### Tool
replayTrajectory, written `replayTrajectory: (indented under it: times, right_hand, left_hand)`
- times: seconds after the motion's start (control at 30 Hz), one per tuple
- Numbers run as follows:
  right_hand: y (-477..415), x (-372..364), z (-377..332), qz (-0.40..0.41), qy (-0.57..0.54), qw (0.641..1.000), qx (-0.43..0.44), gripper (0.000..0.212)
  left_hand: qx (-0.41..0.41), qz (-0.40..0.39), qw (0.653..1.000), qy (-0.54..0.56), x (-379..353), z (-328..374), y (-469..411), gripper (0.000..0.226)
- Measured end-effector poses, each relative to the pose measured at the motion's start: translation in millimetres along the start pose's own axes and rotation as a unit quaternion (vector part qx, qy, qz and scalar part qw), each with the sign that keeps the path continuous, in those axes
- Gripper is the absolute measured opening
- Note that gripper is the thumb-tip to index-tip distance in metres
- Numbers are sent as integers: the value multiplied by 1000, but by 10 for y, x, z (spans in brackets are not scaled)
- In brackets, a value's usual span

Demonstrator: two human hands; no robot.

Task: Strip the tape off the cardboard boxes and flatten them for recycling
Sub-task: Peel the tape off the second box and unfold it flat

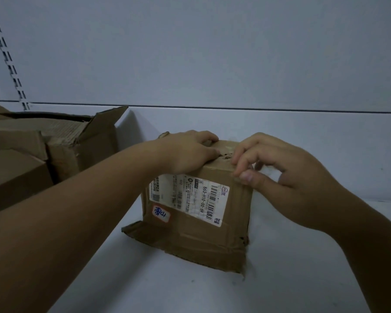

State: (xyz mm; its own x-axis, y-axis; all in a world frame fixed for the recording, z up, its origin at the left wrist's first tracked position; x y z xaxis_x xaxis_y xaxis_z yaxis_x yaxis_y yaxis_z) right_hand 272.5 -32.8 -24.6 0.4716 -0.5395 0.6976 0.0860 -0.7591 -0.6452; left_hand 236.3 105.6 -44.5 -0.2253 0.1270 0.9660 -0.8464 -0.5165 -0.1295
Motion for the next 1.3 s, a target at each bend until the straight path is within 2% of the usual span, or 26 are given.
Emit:
replayTrajectory:
  times: [0.23, 0.3, 0.37, 0.47, 0.57, 0.63, 0.7, 0.83, 0.93, 1.03, 1.2, 1.23, 1.3]
  right_hand:
    - [30, 73, 39, 23, -26, 999, 4, 14]
    - [43, 94, 149, 46, -94, 994, -43, 4]
    - [52, 81, 288, 63, -198, 973, -104, 7]
    - [52, 65, 393, 109, -320, 930, -145, 11]
    - [71, 76, 476, 185, -380, 890, -170, 14]
    - [106, 110, 571, 242, -433, 846, -195, 19]
    - [141, 121, 675, 283, -502, 786, -225, 21]
    - [169, 55, 759, 295, -602, 694, -265, 22]
    - [205, 16, 815, 292, -632, 650, -304, 22]
    - [256, 17, 884, 293, -633, 637, -328, 23]
    - [318, 288, 1121, 296, -673, 603, -310, 25]
    - [360, 426, 1196, 304, -658, 616, -308, 25]
    - [466, 632, 1339, 318, -576, 684, -315, 25]
  left_hand:
    - [-2, 6, 1000, 5, -2, -26, -11, 48]
    - [-11, 9, 1000, 11, 1, -22, -4, 49]
    - [-25, 12, 999, 28, 8, -12, 14, 49]
    - [-47, 15, 998, 49, 23, 1, 46, 48]
    - [-63, 7, 996, 61, 20, 18, 66, 47]
    - [-77, 0, 994, 81, 19, 34, 93, 45]
    - [-88, -3, 990, 110, 42, 26, 130, 41]
    - [-114, -3, 984, 137, 93, 26, 194, 37]
    - [-147, -4, 981, 125, 89, 110, 226, 36]
    - [-165, -7, 981, 98, 67, 146, 221, 38]
    - [-189, -14, 978, 88, 46, 152, 232, 39]
    - [-192, -14, 976, 97, 48, 150, 247, 39]
    - [-196, -14, 974, 113, 58, 164, 271, 39]
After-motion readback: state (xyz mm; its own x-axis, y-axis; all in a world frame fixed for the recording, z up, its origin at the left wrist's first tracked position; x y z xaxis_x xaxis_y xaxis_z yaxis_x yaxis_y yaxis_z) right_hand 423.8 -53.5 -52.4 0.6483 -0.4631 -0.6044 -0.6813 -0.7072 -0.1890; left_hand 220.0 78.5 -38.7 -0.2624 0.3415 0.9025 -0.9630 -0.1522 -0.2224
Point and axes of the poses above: each hand's wrist, its own y-axis away from the middle knuckle, its own x-axis out of the back of the hand, z = x × y, the point moved 9 cm from there along -y, towards the middle knuckle, and after that the axes turned 5 degrees about -x, right-handed, at the moved point
